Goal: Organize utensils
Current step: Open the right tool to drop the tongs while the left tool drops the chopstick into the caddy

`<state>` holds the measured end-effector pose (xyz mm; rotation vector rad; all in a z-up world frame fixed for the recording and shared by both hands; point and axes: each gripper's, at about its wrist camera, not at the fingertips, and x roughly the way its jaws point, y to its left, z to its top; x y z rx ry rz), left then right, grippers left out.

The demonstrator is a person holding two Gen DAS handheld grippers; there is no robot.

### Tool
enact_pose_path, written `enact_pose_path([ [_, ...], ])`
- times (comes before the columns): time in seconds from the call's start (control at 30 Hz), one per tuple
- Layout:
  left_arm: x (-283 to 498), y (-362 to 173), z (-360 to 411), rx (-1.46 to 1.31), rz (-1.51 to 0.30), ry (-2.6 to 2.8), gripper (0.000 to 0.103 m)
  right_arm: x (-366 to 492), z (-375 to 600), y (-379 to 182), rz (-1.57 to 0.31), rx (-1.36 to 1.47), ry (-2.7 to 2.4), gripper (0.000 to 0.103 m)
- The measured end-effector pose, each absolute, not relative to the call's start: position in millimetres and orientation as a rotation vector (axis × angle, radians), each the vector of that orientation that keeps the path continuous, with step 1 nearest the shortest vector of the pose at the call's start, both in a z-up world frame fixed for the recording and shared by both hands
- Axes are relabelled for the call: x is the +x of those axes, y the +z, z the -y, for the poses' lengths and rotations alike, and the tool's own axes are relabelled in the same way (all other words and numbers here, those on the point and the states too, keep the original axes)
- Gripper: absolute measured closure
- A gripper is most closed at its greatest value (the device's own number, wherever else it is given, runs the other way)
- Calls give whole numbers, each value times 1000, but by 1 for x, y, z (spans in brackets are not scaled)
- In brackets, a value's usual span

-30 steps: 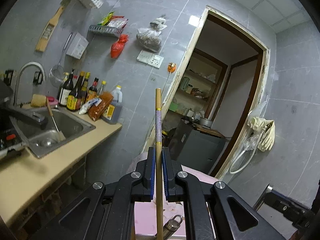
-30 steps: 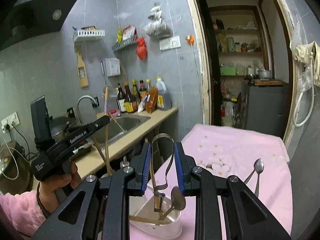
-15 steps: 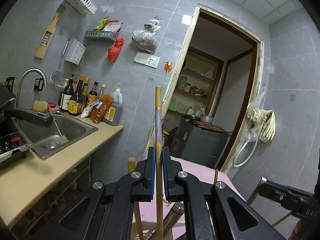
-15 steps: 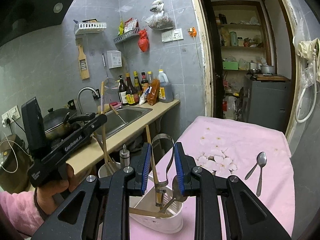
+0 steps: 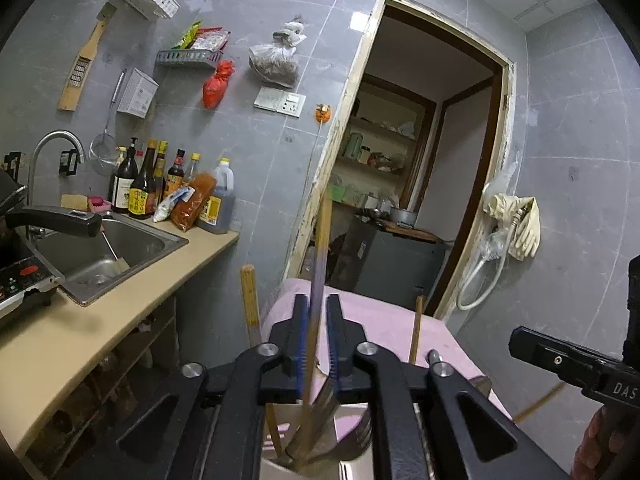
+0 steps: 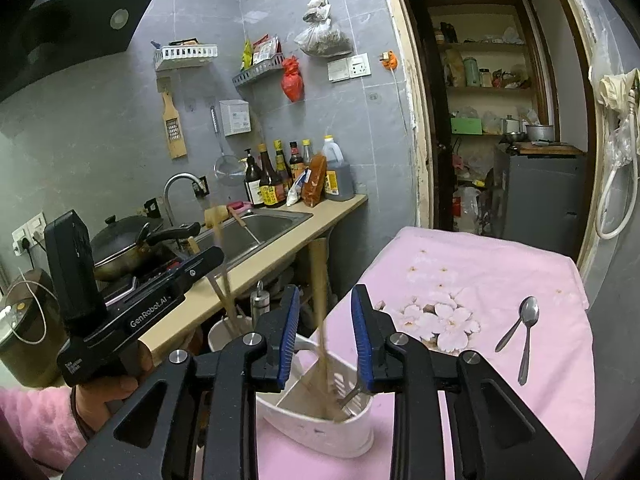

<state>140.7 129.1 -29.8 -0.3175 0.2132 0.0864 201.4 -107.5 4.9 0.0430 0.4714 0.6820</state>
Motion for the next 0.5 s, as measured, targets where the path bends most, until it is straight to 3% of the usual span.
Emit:
enact_pose_path([
  [0.13,134,-28,-128,-337,-220,71,75,196,116,7,-460,65,671,77],
  [0.2,131,-24,-127,-343,-224,69,61,193,122,10,-445,78,660,69],
  [0.33,128,-11,-121,-342,-223,60,51,187,138,23,-392,102,617,57],
  [0.5,129,13,-103,-279,-228,58,23,184,163,41,-334,132,538,37],
])
